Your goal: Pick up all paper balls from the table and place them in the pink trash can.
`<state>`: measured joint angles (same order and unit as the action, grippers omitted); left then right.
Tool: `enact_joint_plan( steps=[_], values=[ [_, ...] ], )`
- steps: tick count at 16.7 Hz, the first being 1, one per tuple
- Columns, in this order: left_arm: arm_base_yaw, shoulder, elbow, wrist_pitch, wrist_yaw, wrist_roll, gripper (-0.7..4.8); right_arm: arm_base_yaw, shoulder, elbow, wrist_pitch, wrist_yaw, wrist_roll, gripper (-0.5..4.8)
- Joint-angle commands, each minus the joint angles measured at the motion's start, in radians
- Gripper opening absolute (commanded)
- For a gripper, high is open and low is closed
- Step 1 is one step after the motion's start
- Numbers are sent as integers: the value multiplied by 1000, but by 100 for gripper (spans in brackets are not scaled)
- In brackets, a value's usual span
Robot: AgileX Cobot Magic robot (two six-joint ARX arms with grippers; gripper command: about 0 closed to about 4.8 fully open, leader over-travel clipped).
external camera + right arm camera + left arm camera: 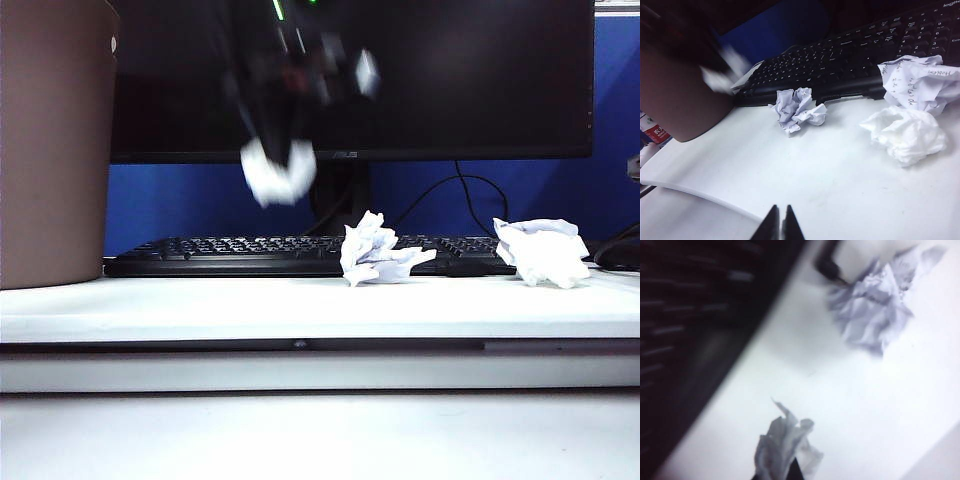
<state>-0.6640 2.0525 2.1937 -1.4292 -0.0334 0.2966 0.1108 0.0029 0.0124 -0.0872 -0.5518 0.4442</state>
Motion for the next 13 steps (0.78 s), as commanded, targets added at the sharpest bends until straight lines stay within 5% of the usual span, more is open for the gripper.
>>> enact_joint_plan(
  steps=[1, 6, 9, 13],
  values=[
    [1, -163, 4, 2, -180, 4, -5, 0, -2, 4, 17, -1, -3, 23],
    [62, -383, 4, 57, -304, 6, -5, 0, -2, 4, 17, -1, -3, 23],
    [173, -432, 4, 42, -421, 6, -5, 0, -2, 4, 17, -1, -3, 23],
    [348, -430, 3, 21, -463, -35, -5, 1, -2, 5, 17, -16, -3, 23]
  ],
)
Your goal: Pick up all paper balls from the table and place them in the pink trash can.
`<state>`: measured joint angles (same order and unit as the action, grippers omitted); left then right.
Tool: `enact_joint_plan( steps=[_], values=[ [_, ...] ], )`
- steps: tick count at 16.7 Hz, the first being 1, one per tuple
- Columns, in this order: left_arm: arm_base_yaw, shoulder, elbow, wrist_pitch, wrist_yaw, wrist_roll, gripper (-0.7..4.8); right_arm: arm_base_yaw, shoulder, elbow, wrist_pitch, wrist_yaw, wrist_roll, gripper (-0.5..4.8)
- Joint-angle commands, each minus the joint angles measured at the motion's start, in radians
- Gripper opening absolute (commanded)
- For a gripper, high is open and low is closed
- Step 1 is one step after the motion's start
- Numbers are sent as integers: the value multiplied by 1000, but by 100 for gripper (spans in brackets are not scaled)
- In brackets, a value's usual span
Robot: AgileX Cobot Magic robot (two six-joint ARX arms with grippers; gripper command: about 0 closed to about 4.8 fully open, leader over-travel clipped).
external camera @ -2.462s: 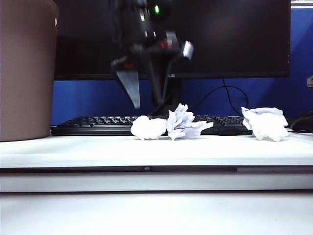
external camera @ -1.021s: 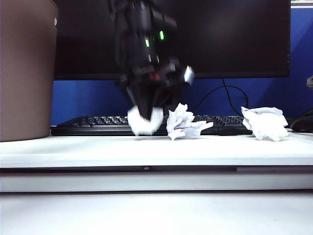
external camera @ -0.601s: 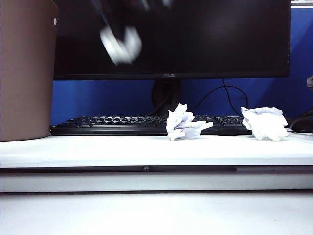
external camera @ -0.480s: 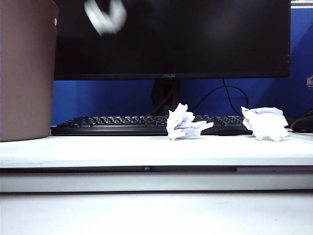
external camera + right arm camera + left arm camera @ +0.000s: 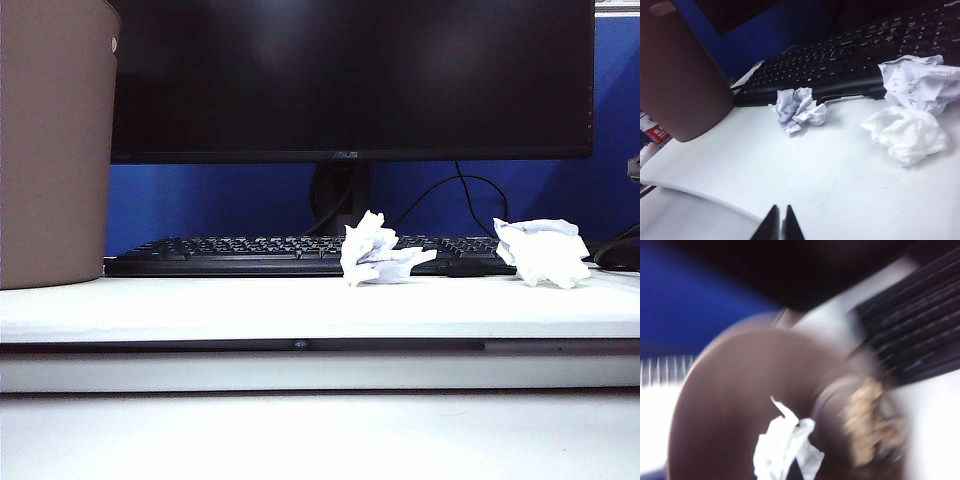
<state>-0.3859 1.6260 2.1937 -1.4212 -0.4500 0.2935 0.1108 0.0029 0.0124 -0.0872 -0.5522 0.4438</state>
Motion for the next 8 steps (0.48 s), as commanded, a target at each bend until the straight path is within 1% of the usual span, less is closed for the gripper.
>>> enact_joint_plan(
  steps=[1, 2, 3, 4, 5, 7, 8],
  values=[
    [84, -3, 3, 16, -60, -39, -3, 0, -2, 4, 16, -25, -3, 23],
    [107, -2, 3, 17, -45, -39, 56, 0, -2, 4, 17, -26, -3, 23],
    [125, 1, 3, 17, 23, -41, 220, 0, -2, 4, 17, -23, -3, 23],
    [125, 5, 3, 19, 67, -39, 339, 0, -2, 4, 17, -23, -3, 23],
    [125, 13, 3, 19, 66, -39, 397, 0, -2, 4, 18, -23, -3, 23],
    [125, 21, 3, 19, 48, -41, 406, 0, -2, 5, 18, -23, -3, 23],
    [125, 21, 3, 28, 57, -65, 406, 0, -2, 4, 17, -23, -3, 23]
  ],
)
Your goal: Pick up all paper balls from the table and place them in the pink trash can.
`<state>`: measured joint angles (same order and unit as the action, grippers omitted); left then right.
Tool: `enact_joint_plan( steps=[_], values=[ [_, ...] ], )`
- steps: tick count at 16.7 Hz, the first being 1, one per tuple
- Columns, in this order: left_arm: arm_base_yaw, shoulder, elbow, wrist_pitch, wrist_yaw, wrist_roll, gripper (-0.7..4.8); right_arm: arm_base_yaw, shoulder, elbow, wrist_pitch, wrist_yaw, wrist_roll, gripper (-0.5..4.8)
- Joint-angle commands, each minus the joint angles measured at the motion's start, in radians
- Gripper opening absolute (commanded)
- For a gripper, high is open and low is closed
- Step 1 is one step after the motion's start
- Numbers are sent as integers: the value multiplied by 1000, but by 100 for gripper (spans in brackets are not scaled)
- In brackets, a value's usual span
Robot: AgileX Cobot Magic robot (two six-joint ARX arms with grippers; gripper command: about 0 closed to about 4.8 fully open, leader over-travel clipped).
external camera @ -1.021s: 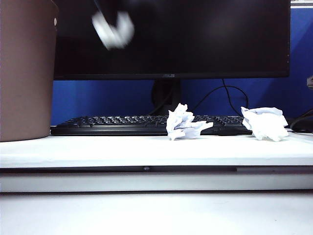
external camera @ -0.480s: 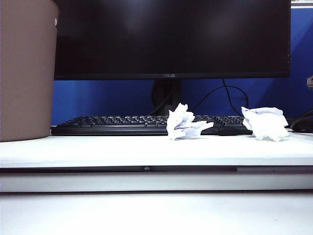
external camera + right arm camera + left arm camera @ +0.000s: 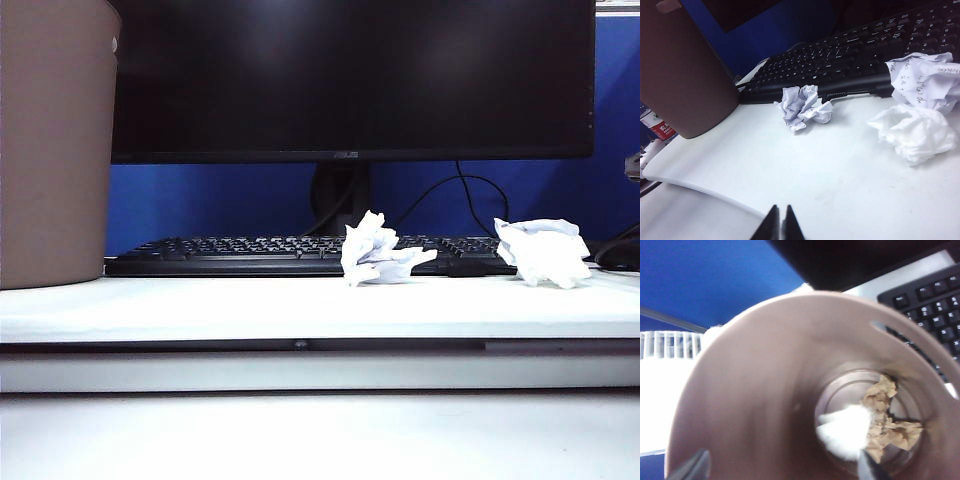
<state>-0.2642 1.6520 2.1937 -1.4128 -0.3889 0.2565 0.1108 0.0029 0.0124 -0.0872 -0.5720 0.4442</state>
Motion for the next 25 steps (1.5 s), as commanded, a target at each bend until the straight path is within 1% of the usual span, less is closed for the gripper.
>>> enact_joint_plan(
  steps=[1, 2, 3, 4, 5, 7, 8, 9, 11, 12, 15, 16, 21, 25],
  values=[
    [-2, -5, 5, 27, 124, -35, 405, 0, -2, 4, 17, -3, -3, 23],
    [-4, -5, 5, 32, 235, -37, 405, 0, -2, 4, 17, -2, -3, 23],
    [-39, -5, 5, 49, 542, -51, 405, 0, -2, 4, 17, -3, -3, 23],
    [-71, -5, 5, 58, 684, -48, 404, 0, -2, 4, 17, -3, -3, 23],
    [-148, -3, 4, 68, 678, -38, 404, 0, -2, 4, 17, -3, -3, 23],
    [-273, 37, 4, 75, 545, 15, 404, 0, -2, 4, 17, -3, -3, 23],
    [-340, 89, 4, 64, 516, 25, 404, 0, -2, 5, 18, -3, -3, 23],
    [-362, 124, 4, 58, 516, 28, 404, 0, -2, 5, 18, -3, -3, 23],
    [-410, 264, 4, 54, 517, 85, 404, 0, -2, 5, 32, -6, -3, 23],
    [-413, 308, 4, 62, 517, 84, 404, 0, -2, 5, 43, -7, -2, 23],
    [-413, 401, 4, 96, 573, 85, 404, 0, -2, 10, 69, -7, -2, 23],
    [-412, 426, 4, 114, 567, 85, 404, 0, -2, 15, 69, -7, -2, 24],
    [-418, 498, 4, 147, 613, 84, 404, 0, -2, 17, 69, -6, -3, 24],
    [-426, 534, 4, 171, 618, 84, 405, 0, -2, 17, 69, -6, -3, 24]
  ],
)
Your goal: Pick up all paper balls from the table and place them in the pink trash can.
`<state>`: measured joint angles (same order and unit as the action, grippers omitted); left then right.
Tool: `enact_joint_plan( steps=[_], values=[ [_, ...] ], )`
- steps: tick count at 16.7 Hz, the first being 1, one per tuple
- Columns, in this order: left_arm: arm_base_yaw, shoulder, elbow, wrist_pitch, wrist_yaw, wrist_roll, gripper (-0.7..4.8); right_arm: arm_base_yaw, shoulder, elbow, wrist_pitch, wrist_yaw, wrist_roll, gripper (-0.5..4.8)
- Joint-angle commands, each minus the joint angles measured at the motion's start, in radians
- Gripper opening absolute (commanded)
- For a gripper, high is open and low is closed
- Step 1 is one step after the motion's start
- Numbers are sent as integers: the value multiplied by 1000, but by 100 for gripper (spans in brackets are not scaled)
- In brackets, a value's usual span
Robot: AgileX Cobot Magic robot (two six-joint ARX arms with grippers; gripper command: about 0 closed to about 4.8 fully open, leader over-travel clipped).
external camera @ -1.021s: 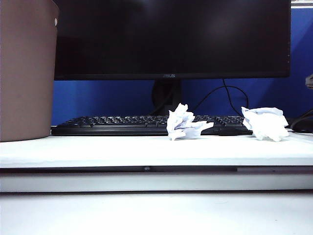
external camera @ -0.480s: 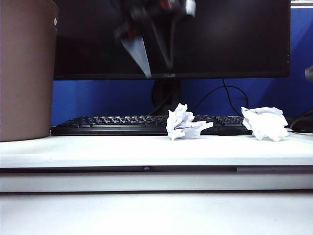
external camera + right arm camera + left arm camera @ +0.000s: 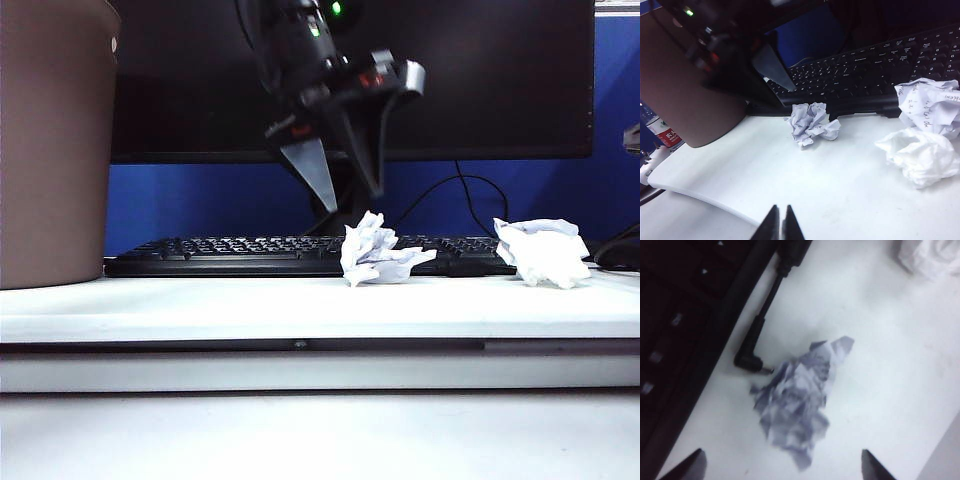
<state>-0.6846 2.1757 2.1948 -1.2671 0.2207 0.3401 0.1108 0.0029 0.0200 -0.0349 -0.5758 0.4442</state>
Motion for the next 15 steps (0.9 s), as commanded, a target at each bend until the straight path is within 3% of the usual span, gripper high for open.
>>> enact_joint_plan(
  steps=[1, 11, 13, 15],
  values=[
    [-7, 19, 3, 37, 10, -2, 406, 0, -2, 9, 16, -2, -3, 24],
    [-9, 95, 3, 53, 9, -26, 388, 0, -2, 9, 16, -2, -3, 23],
    [-9, 95, 3, 50, 5, -28, 7, 0, -2, 9, 16, -2, -3, 24],
    [-9, 92, 3, 23, 2, -30, -5, 0, -2, 9, 16, -2, -3, 24]
  ],
)
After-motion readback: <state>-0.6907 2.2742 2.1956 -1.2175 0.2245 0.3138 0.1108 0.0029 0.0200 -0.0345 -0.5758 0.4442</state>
